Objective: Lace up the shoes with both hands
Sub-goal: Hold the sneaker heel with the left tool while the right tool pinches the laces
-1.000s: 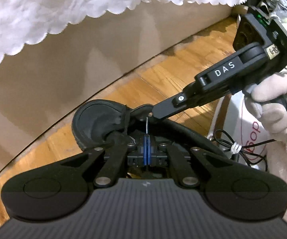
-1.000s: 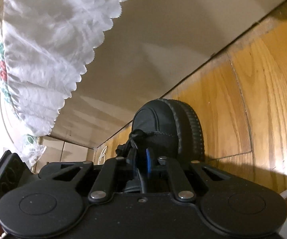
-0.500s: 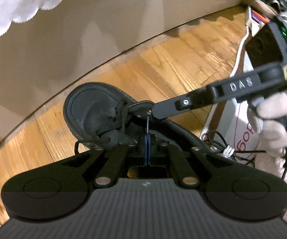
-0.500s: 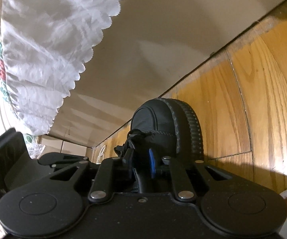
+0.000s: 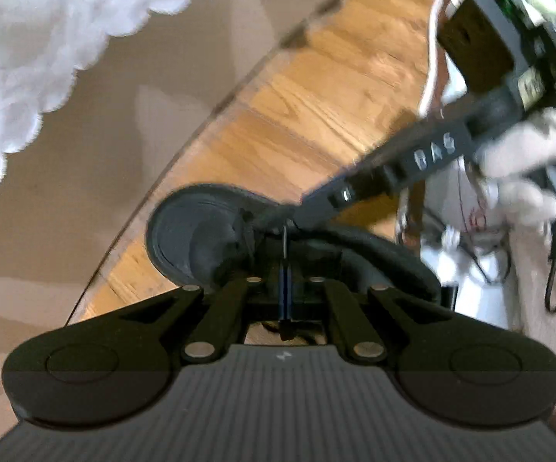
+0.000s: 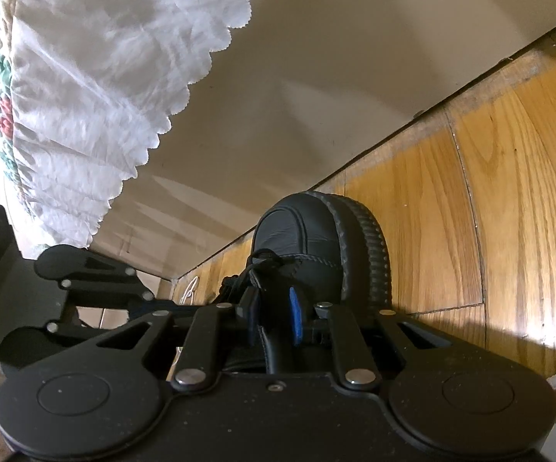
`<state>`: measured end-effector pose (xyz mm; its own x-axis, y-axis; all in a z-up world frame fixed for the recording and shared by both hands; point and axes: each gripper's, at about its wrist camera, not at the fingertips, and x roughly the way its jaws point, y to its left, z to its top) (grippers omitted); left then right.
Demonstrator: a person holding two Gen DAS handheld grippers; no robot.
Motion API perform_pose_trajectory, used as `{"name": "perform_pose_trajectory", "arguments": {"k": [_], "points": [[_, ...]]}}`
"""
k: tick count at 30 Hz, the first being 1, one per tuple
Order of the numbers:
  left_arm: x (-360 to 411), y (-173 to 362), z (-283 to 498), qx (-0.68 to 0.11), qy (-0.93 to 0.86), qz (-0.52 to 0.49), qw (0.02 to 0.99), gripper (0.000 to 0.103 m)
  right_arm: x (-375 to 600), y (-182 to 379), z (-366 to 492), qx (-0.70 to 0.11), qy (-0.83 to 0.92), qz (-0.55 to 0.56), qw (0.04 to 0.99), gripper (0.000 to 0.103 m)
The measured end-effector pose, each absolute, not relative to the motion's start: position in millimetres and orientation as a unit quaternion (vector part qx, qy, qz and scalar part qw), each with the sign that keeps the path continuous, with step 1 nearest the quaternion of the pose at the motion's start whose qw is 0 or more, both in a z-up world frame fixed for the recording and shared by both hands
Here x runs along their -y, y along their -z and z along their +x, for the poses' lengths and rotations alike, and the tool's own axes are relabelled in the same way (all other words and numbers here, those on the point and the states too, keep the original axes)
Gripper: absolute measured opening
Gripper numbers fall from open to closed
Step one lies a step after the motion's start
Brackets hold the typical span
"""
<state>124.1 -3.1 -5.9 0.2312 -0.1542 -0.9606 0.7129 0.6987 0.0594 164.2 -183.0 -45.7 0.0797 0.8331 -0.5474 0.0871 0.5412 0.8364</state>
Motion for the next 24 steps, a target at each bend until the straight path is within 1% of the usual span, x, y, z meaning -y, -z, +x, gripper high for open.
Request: {"name": "perform_pose_trajectory", "arguments": {"k": [6, 24], "points": [[8, 25, 135, -0.572, 0.283, 0.251, 0.728, 0.001, 182, 45, 165, -0.609, -0.298, 0.371, 0.634, 0.019], [7, 34, 147, -0.595, 0.256, 0.238, 0.723, 0.001, 181, 42, 166, -0.608, -0.303, 0.360, 0.640, 0.019]]}}
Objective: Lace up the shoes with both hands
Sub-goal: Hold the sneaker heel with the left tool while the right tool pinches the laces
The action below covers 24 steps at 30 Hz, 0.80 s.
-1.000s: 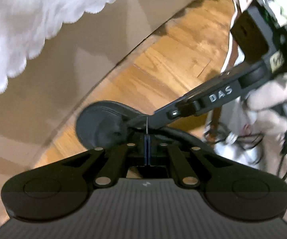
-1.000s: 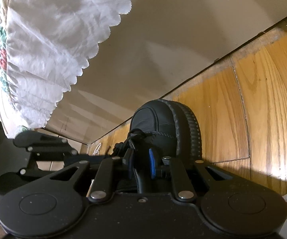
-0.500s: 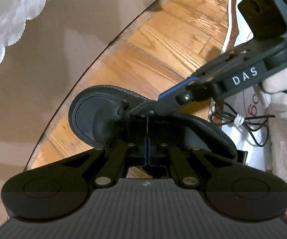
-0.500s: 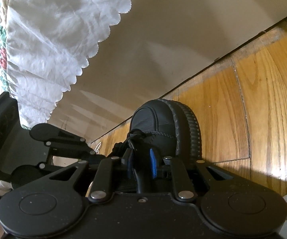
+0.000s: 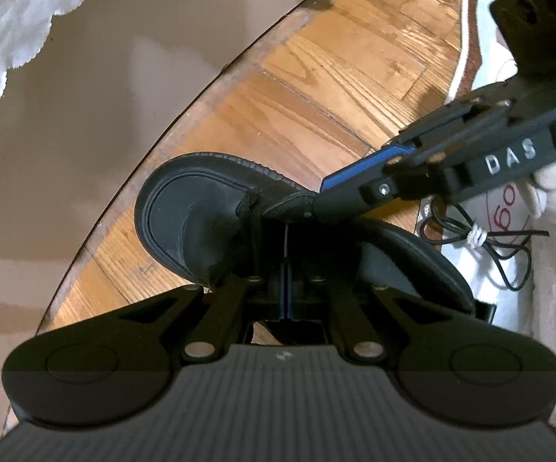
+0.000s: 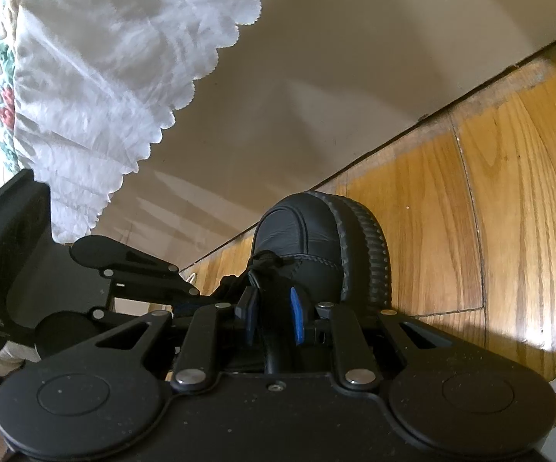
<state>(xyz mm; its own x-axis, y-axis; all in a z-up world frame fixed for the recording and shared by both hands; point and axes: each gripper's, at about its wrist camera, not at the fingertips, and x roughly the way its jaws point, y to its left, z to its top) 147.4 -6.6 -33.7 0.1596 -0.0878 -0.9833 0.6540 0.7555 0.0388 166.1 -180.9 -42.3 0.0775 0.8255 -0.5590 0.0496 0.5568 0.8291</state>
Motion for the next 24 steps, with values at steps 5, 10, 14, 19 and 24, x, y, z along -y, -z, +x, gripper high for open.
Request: {"name": "perform_pose_trajectory", "arguments": {"k": [5, 10, 14, 19, 24], "points": [[3, 34, 146, -0.588, 0.261, 0.225, 0.732, 0.001, 181, 41, 166, -0.606, -0.307, 0.356, 0.642, 0.019], [1, 34, 142, -0.576, 0.270, 0.228, 0.737, 0.001, 178, 39, 166, -0.604, -0.312, 0.345, 0.647, 0.019], [1, 33, 141, -0.575, 0.269, 0.224, 0.740, 0.001, 177, 37, 167, -0.602, -0.315, 0.340, 0.650, 0.019], [1, 33, 139, -0.565, 0.274, 0.220, 0.747, 0.001, 176, 36, 167, -0.600, -0.321, 0.336, 0.651, 0.019], [-1, 33, 132, -0.542, 0.284, 0.214, 0.761, 0.001, 173, 32, 167, -0.596, -0.329, 0.321, 0.658, 0.019]]}}
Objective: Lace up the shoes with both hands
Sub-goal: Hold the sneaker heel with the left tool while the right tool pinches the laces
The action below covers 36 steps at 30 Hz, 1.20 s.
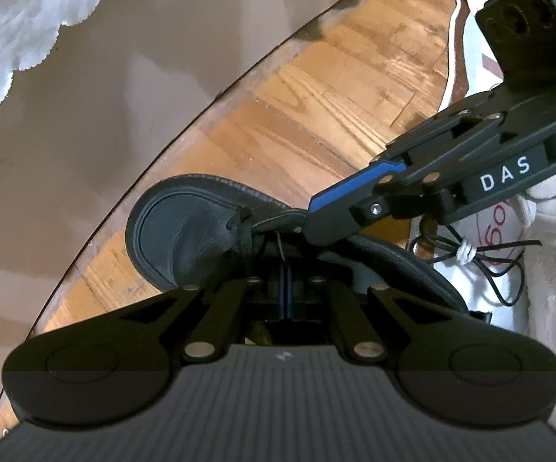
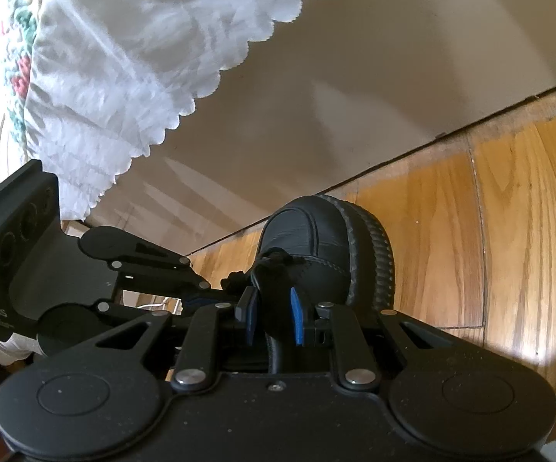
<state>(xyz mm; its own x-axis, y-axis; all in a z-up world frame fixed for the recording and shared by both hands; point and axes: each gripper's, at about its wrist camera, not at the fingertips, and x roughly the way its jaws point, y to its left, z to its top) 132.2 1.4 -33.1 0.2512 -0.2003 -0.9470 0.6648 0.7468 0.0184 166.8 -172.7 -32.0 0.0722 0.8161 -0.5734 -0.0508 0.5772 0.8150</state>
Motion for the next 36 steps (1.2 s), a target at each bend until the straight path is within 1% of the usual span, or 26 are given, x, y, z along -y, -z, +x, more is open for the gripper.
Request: {"name": "perform_pose_trajectory", "arguments": {"k": [8, 16, 23, 31, 36], "points": [[-1, 33, 130, -0.536, 0.285, 0.217, 0.764, 0.001, 174, 33, 167, -0.596, -0.323, 0.320, 0.662, 0.019], [-2, 34, 130, -0.541, 0.287, 0.214, 0.761, 0.001, 180, 39, 169, -0.603, -0.306, 0.346, 0.650, 0.019], [4, 36, 130, -0.546, 0.294, 0.230, 0.750, 0.001, 180, 39, 169, -0.603, -0.309, 0.345, 0.650, 0.019], [10, 35, 120, -0.532, 0.307, 0.258, 0.746, 0.001, 177, 34, 168, -0.598, -0.319, 0.327, 0.659, 0.019], [4, 33, 123, -0.536, 0.292, 0.231, 0.758, 0.001, 177, 34, 168, -0.598, -0.319, 0.328, 0.658, 0.019]]}}
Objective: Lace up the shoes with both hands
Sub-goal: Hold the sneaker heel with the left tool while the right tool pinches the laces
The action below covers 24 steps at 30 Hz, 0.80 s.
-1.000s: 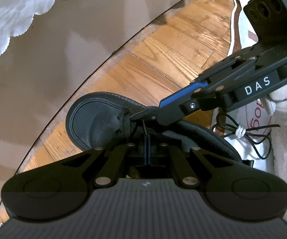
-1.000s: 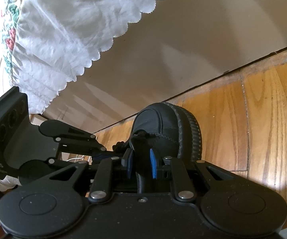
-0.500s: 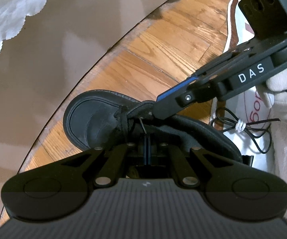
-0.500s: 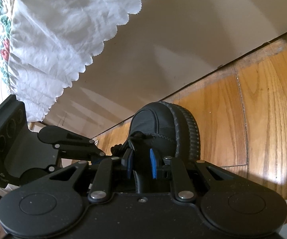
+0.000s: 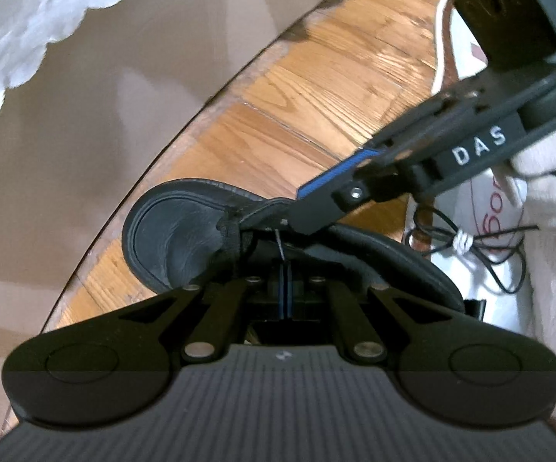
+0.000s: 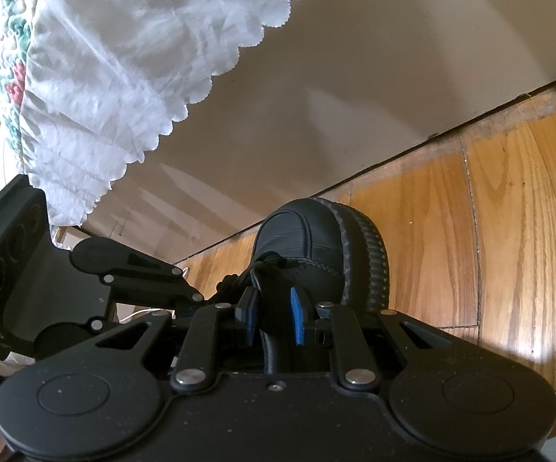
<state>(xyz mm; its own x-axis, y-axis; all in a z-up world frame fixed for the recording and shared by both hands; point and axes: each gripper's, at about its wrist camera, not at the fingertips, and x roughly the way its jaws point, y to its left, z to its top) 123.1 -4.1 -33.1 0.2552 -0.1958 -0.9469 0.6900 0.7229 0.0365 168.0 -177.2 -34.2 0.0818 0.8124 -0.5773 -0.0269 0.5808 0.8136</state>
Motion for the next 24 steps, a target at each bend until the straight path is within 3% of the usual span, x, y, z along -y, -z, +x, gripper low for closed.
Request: {"name": "perform_pose_trajectory", "arguments": {"k": [24], "points": [[0.7, 31.9, 126.3, -0.547, 0.263, 0.222, 0.763, 0.001, 175.7, 33.4, 166.5, -0.599, -0.321, 0.324, 0.658, 0.021]]}}
